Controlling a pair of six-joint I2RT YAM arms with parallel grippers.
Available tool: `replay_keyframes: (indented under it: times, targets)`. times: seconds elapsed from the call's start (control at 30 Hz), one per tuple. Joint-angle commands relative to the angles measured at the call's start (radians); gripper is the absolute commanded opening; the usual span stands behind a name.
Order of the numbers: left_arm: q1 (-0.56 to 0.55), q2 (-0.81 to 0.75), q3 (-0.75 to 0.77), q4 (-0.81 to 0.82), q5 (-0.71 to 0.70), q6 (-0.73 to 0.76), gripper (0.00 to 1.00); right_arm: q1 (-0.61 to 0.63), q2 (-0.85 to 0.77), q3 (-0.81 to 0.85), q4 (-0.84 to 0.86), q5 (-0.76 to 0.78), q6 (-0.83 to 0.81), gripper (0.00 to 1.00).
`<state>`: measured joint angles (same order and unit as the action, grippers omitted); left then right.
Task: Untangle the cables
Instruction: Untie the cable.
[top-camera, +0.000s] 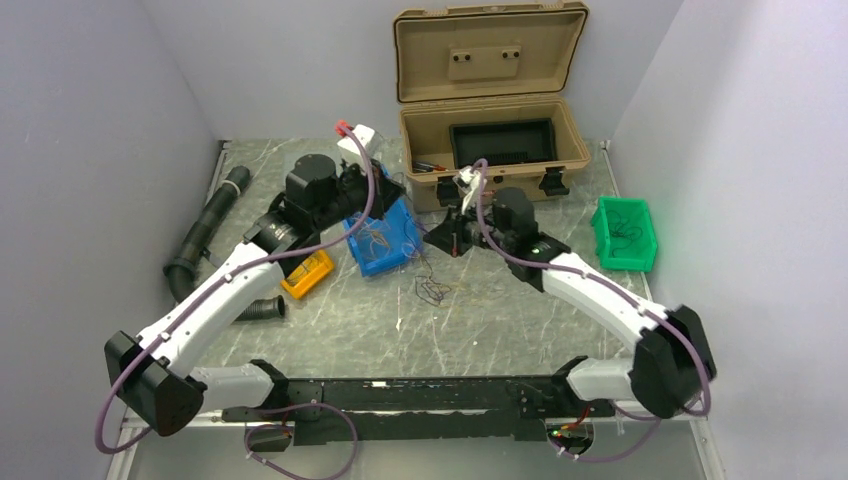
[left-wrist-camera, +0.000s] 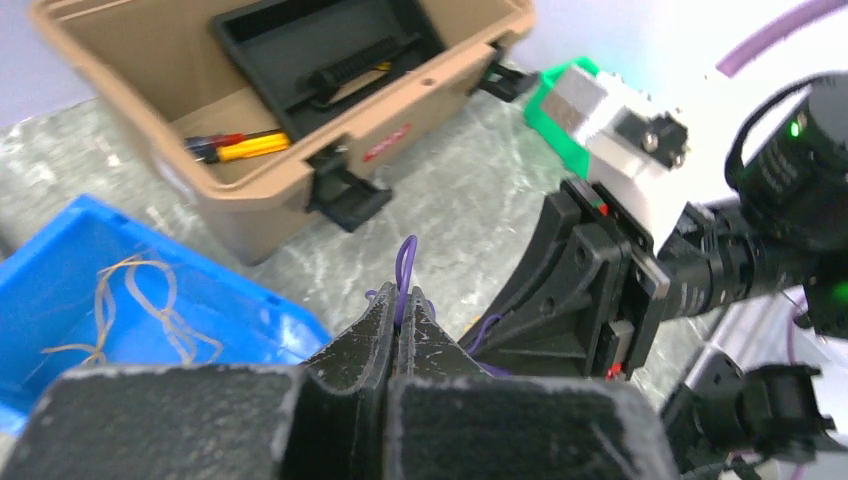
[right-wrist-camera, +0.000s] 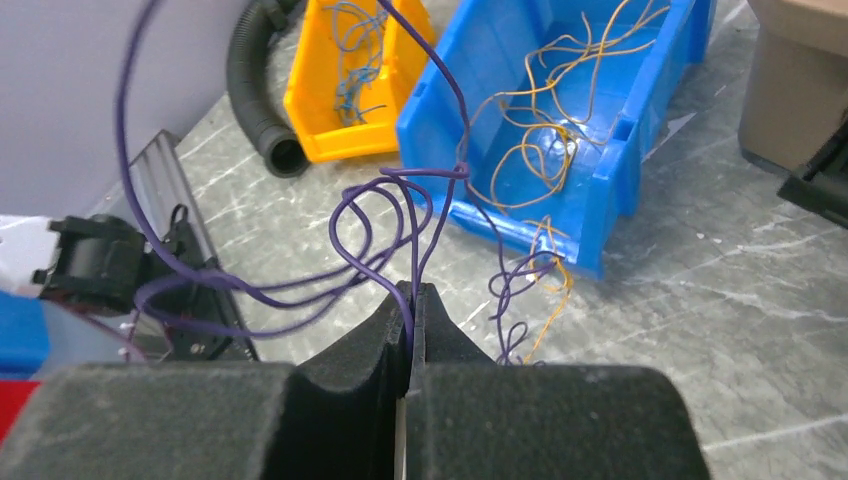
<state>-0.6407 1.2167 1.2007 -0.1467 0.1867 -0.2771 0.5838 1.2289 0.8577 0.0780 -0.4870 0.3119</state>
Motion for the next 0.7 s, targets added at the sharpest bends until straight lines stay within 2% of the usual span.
replay_keyframes:
  times: [0.0,0.07,0.1,0.13,0.17,0.2,0.23,0.37,0.5,0.67]
  targets:
    - [0.108,0.044,0.046,-0.023,-0.004,-0.031,0.00,0.030,0.142,0.111,0.154,0.033,-0.026,0.04]
    - [0.152,0.079,0.051,-0.028,-0.003,-0.028,0.00,0.041,0.227,0.160,0.180,0.038,-0.013,0.04]
    - [0.173,0.103,0.053,-0.026,0.003,-0.027,0.00,0.044,0.269,0.189,0.184,0.028,-0.008,0.11]
    - [0.191,0.121,0.058,-0.030,0.008,-0.027,0.00,0.048,0.312,0.220,0.178,0.012,-0.006,0.26]
    - [0.212,0.140,0.066,-0.038,0.015,-0.026,0.00,0.052,0.346,0.254,0.161,-0.003,-0.007,0.52]
    - [0.226,0.156,0.072,-0.044,0.020,-0.025,0.00,0.055,0.372,0.276,0.139,0.009,-0.004,0.72]
    - [0.238,0.170,0.076,-0.046,0.024,-0.027,0.00,0.056,0.383,0.281,0.122,0.029,0.005,0.78]
    - [0.272,0.201,0.070,-0.033,0.056,-0.038,0.00,0.051,0.295,0.164,0.120,0.128,0.010,0.85]
    - [0.281,0.217,0.071,-0.021,0.066,-0.045,0.00,0.048,0.160,0.015,0.071,0.168,-0.033,0.99]
    - [0.286,0.235,0.079,-0.028,0.050,-0.036,0.00,0.045,0.052,-0.130,0.017,0.201,-0.068,1.00]
